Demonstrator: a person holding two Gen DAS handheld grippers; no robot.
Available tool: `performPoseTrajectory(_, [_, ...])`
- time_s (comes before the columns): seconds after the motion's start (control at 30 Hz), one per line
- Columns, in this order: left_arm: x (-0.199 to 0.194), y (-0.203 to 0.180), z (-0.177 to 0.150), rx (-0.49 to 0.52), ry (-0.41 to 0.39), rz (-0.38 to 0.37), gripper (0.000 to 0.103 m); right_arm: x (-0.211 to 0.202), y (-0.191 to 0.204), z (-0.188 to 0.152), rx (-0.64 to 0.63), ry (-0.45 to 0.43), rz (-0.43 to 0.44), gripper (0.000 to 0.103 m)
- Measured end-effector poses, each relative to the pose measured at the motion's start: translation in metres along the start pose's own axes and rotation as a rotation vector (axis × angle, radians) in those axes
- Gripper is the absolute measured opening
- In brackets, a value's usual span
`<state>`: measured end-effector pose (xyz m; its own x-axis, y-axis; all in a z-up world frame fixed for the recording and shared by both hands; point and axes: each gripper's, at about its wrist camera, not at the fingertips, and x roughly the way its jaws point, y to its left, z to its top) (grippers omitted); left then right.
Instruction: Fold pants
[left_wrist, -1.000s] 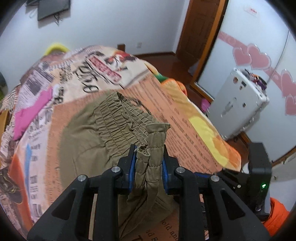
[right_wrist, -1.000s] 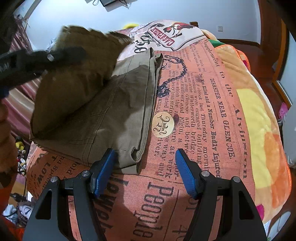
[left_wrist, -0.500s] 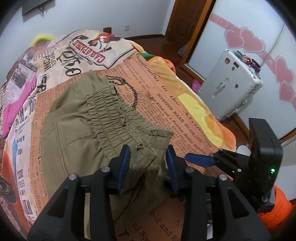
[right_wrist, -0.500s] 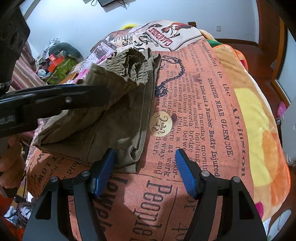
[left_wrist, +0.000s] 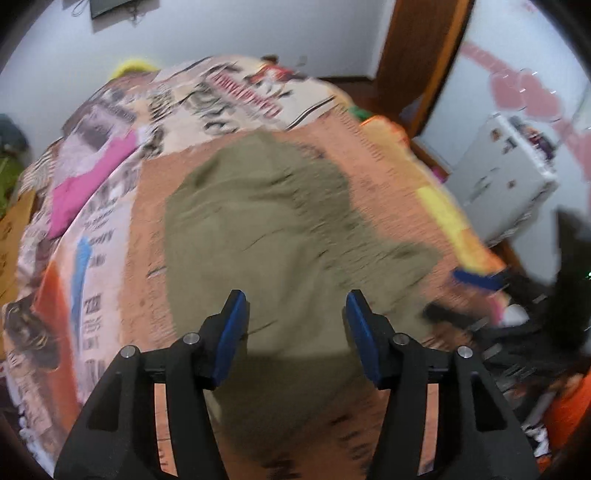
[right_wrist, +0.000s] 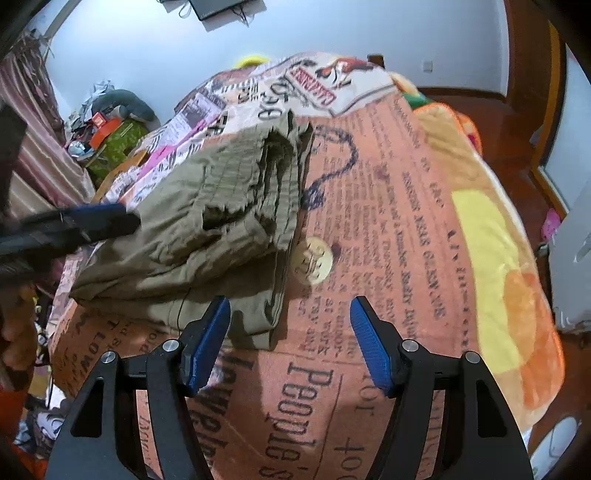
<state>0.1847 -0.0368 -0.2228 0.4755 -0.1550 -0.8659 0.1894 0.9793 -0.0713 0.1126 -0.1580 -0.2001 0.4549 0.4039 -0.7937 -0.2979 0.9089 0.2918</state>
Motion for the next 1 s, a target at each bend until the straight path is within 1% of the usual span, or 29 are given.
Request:
performPoseTrajectory(0.1, [0.009,0.005,-0.013,-0.010,0.027,-0.009,0.056,-0.007,-0.002,0.007,0.000,-0.031,-0.010,0.064])
performPoseTrajectory(0.23, [0.015,-0.001,-0.024,0.002,0.008,0.026,0.058,-0.019,0.004,0.022,-0.014,-0.098,-0.002,0.064])
performPoseTrajectory(0.33, [0.016,-0.006,-0.026,0.014,-0.010,0.052,0.059,-0.017,0.011,0.034,-0.028,-0.117,-0.004,0.064])
performPoseTrajectory(0.4, [0.014,-0.004,-0.026,0.011,-0.015,0.046,0.058,-0.010,0.014,0.039,-0.028,-0.110,0.009,0.064])
performPoseTrajectory(0.47, [0.012,-0.001,-0.025,0.001,-0.010,0.024,0.058,0.001,0.020,0.039,-0.036,-0.089,0.017,0.064])
performPoseTrajectory(0.53, [0.008,0.007,-0.021,-0.019,-0.001,-0.016,0.058,0.013,0.022,0.035,-0.042,-0.055,0.022,0.064])
performPoseTrajectory(0.57, [0.004,0.013,-0.018,-0.035,-0.005,-0.032,0.058,0.021,0.021,0.032,-0.035,-0.034,0.025,0.064])
performPoseTrajectory(0.6, [0.001,0.018,-0.015,-0.048,-0.013,-0.030,0.058,0.024,0.019,0.029,-0.028,-0.025,0.029,0.064])
performPoseTrajectory(0.63, [-0.001,0.023,-0.011,-0.056,-0.021,-0.022,0.058,0.028,0.016,0.027,-0.009,-0.018,0.038,0.067])
performPoseTrajectory(0.67, [-0.003,0.029,-0.007,-0.062,-0.031,-0.010,0.059,0.030,0.011,0.026,0.014,-0.018,0.046,0.073])
performPoseTrajectory(0.7, [-0.005,0.039,0.000,-0.070,-0.045,0.014,0.059,0.029,0.008,0.026,0.025,-0.019,0.051,0.075])
performPoseTrajectory(0.77, [-0.004,0.054,0.013,-0.085,-0.060,0.062,0.060,0.030,0.004,0.027,0.035,-0.009,0.070,0.075])
performPoseTrajectory(0.87, [0.005,0.078,0.034,-0.100,-0.069,0.111,0.064,0.028,0.007,0.028,0.003,-0.014,0.060,0.075])
performPoseTrajectory(0.97, [0.023,0.103,0.062,-0.114,-0.061,0.158,0.065,0.027,0.009,0.028,-0.009,-0.016,0.057,0.075])
performPoseTrajectory(1.0, [0.028,0.107,0.067,-0.114,-0.057,0.162,0.065,0.028,0.007,0.028,-0.007,-0.016,0.059,0.075])
